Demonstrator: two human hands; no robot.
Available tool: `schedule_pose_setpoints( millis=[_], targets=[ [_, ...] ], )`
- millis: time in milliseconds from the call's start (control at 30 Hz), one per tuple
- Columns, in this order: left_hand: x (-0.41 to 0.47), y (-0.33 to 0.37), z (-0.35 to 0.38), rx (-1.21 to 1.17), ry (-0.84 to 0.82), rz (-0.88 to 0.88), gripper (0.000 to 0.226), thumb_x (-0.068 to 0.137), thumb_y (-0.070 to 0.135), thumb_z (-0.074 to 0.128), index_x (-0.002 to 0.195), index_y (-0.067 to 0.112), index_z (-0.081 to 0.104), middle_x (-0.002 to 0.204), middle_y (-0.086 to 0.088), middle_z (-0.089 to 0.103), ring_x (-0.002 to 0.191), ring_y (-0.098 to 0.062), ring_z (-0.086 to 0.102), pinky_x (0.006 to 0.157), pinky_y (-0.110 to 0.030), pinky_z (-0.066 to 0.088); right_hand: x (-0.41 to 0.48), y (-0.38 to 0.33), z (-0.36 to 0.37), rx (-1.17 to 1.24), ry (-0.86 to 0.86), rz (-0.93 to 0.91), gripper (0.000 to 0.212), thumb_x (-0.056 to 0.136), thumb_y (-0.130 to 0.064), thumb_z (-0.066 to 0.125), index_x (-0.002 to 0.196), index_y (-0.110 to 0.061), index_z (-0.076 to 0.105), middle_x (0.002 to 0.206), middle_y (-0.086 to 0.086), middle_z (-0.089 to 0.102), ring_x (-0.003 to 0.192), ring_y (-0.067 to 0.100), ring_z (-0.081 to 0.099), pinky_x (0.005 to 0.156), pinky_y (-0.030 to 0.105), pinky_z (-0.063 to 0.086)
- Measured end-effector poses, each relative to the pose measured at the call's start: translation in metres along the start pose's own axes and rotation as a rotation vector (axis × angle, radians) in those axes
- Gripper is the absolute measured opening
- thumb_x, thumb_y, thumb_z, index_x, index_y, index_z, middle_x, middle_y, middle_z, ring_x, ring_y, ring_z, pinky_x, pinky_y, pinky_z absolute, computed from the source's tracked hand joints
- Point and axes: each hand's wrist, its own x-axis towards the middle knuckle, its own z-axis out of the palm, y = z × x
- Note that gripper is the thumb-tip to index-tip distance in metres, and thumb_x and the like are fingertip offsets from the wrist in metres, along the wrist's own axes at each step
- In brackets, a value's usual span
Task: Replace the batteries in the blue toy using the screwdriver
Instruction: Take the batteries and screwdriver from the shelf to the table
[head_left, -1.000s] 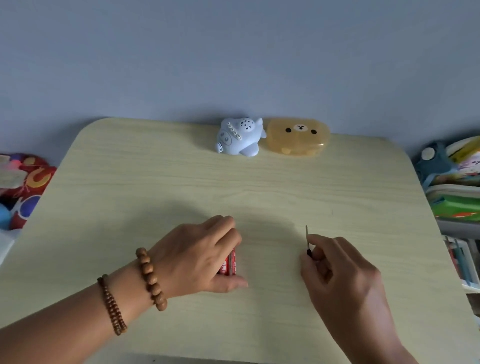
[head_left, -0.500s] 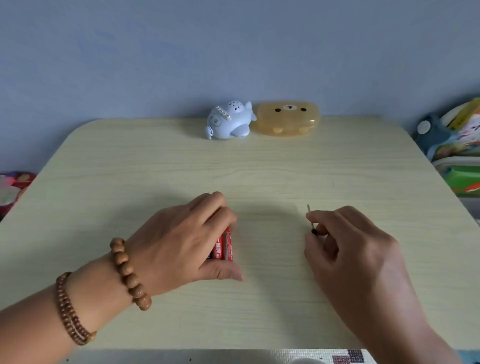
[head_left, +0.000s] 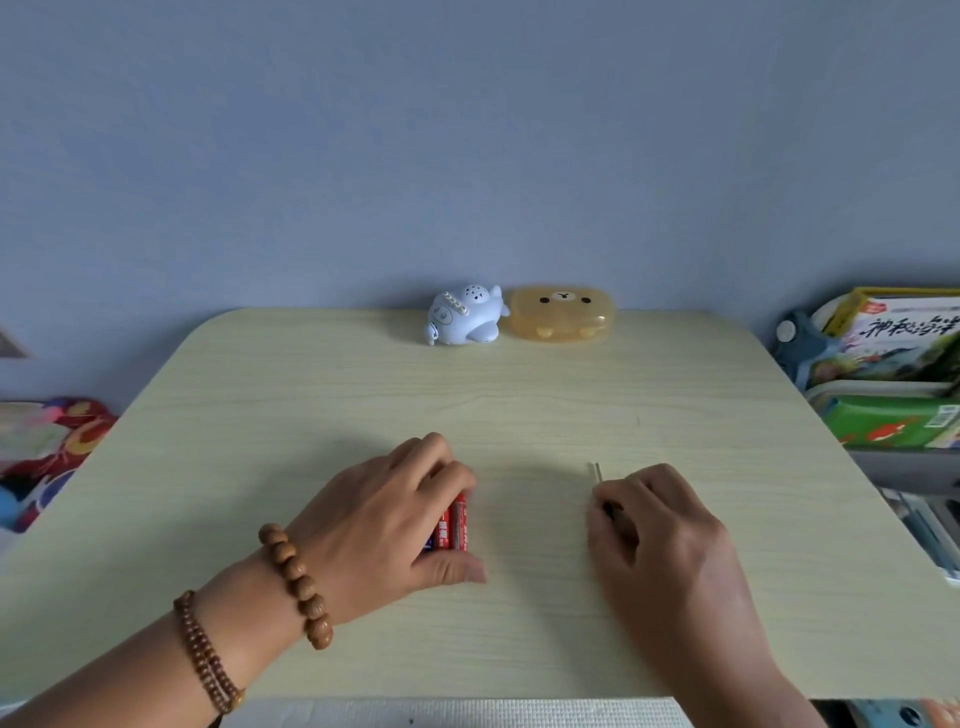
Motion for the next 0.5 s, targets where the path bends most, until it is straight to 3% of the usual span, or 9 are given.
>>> schedule_pose_setpoints(
  millis=[433,500],
  targets=[
    [-0.003,0.001,0.001,0.023,-0.007,0.01,0.069,0.082,0.085,0.042,0.108,0.023,0.054,0.103,0.007,0.053,0.082,-0.011,0.06,0.065,-0.03,0.057,-0.001,0.007,0.008,-0.031,0.03,-0.028,0.007,0.082,-0.013,0.075,0.078,-0.017,0.071,0.08,-0.002,0.058,0.063,0.02,0.06,0.058,0.031,0.052],
    [-0.002,0.002,-0.001,0.053,-0.015,0.014,0.071,0.08,0.086,0.042,0.112,0.023,0.054,0.104,0.008,0.054,0.082,-0.011,0.061,0.063,-0.028,0.057,-0.001,0.009,0.011,-0.021,0.048,-0.037,0.004,0.08,-0.019,0.07,0.077,-0.017,0.071,0.079,-0.003,0.058,0.063,0.018,0.06,0.06,0.024,0.045]
  ],
)
